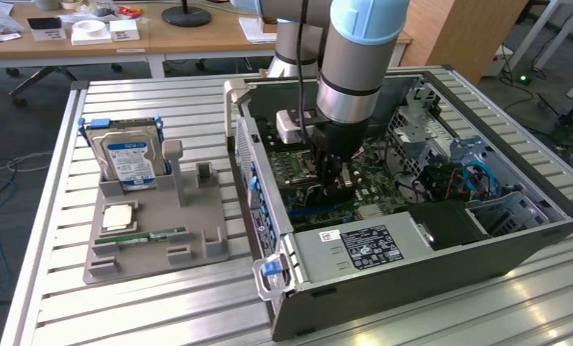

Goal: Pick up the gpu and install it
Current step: 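Insert the gpu into the slot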

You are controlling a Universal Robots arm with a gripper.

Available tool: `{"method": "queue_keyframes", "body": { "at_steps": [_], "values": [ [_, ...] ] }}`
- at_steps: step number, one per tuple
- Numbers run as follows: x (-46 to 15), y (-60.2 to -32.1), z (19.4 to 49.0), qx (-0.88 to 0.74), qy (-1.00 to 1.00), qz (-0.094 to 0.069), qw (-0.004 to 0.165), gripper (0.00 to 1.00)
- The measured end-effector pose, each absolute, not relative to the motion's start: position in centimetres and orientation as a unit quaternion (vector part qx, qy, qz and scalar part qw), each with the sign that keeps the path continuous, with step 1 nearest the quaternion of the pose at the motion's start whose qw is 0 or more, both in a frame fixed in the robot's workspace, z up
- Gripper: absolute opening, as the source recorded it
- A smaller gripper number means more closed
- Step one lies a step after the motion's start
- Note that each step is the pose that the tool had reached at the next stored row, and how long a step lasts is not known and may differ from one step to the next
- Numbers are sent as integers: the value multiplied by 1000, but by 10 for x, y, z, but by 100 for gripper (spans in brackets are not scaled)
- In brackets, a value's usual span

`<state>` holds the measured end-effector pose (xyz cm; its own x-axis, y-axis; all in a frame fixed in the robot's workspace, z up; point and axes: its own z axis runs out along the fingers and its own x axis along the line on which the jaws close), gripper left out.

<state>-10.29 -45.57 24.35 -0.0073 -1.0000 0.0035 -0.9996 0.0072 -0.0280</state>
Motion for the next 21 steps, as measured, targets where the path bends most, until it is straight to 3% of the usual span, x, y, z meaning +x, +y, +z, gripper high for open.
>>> {"method": "queue_keyframes", "body": {
  "at_steps": [21],
  "values": [
    [-103, -456, 244, -704, 710, -10, 10, 26]
  ]
}}
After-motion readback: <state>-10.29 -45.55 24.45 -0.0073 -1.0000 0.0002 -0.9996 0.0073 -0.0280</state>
